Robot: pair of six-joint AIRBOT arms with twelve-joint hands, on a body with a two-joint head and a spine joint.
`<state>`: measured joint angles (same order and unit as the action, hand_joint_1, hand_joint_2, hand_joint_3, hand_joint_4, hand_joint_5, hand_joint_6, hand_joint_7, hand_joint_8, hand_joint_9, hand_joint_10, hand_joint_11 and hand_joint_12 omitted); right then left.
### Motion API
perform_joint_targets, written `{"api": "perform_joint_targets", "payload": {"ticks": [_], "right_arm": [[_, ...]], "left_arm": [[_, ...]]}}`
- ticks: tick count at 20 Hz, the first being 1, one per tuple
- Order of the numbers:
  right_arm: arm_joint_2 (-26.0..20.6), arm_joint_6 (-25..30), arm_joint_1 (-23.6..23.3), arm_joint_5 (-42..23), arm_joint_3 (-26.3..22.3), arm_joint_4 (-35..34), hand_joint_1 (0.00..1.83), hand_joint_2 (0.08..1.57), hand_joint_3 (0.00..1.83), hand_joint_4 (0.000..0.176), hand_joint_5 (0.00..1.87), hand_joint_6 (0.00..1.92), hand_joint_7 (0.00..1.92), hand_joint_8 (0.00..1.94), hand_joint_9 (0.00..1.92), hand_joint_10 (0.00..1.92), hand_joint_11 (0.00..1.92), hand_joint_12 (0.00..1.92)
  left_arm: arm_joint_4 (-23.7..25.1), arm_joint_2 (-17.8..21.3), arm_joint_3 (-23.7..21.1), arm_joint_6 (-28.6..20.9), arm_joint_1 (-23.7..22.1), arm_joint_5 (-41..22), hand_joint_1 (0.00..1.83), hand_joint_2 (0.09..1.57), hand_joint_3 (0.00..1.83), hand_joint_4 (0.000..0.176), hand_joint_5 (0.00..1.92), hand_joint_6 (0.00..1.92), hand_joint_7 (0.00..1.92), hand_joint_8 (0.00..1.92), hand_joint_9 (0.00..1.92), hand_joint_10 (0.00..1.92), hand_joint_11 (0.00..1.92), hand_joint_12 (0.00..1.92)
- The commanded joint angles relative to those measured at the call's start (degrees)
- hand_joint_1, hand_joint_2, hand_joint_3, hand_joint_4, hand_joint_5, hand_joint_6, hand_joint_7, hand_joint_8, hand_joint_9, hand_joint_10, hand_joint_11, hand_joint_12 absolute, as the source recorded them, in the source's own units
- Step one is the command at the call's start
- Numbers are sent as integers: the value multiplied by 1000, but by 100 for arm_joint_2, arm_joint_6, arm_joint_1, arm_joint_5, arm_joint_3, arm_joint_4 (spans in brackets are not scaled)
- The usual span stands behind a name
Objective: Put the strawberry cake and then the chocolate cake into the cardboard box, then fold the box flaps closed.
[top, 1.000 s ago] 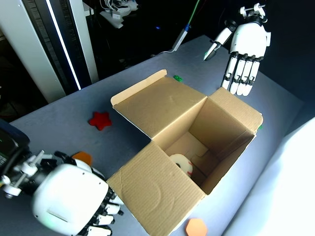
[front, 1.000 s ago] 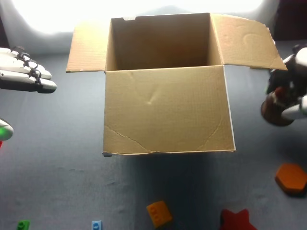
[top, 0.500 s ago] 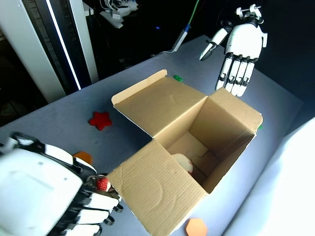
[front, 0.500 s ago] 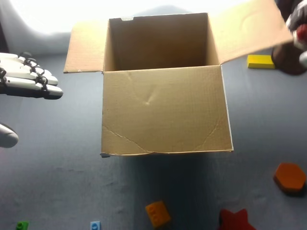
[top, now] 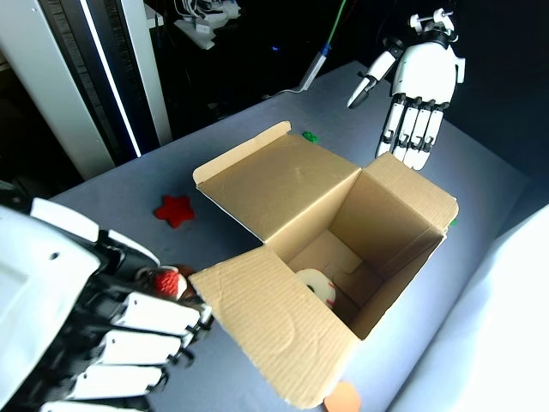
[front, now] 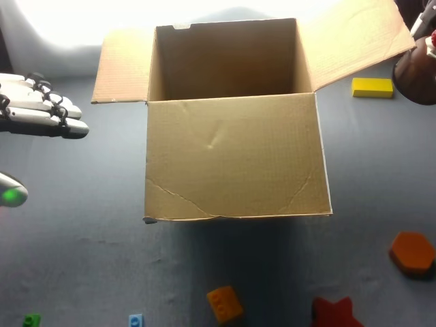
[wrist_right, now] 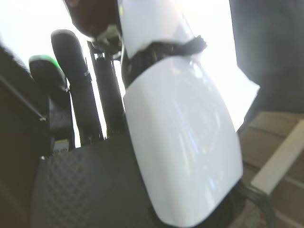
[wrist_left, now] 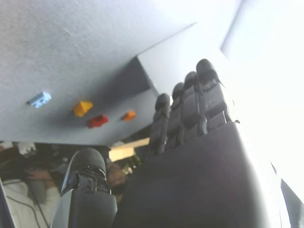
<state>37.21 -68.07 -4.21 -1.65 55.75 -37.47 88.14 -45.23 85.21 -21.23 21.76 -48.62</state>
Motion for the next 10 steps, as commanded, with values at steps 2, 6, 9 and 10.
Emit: {"api": "perform_joint_targets", "payload": {"ticks": [2, 6, 9, 10], "right_arm": [[-199, 44, -78, -484, 7, -28, 1238, 1136, 2, 0, 933, 927, 967, 1234, 709, 1541, 405, 1921], [-472, 38, -34, -270, 8, -28, 1219, 1153, 1, 0, 909, 989, 926, 1260, 699, 1491, 375, 1921], [-651, 33, -40, -170, 26, -28, 1219, 1147, 0, 0, 912, 1000, 946, 1222, 694, 1490, 389, 1921], [-650, 36, -67, -183, 36, -29, 1226, 1143, 0, 0, 926, 965, 951, 1232, 703, 1498, 392, 1921]], "left_arm": [[-418, 24, 17, 25, -106, -53, 0, 1207, 0, 27, 98, 6, 59, 7, 55, 5, 0, 397], [-419, -16, 68, 26, -116, -49, 0, 1218, 0, 23, 87, 4, 44, 2, 42, 1, 0, 320], [-419, -17, 65, 26, -99, -50, 0, 1204, 0, 27, 81, 1, 34, 1, 29, 0, 0, 273], [-419, -17, 64, 26, -82, -50, 0, 1202, 0, 28, 77, 0, 36, 2, 32, 2, 0, 269]]}}
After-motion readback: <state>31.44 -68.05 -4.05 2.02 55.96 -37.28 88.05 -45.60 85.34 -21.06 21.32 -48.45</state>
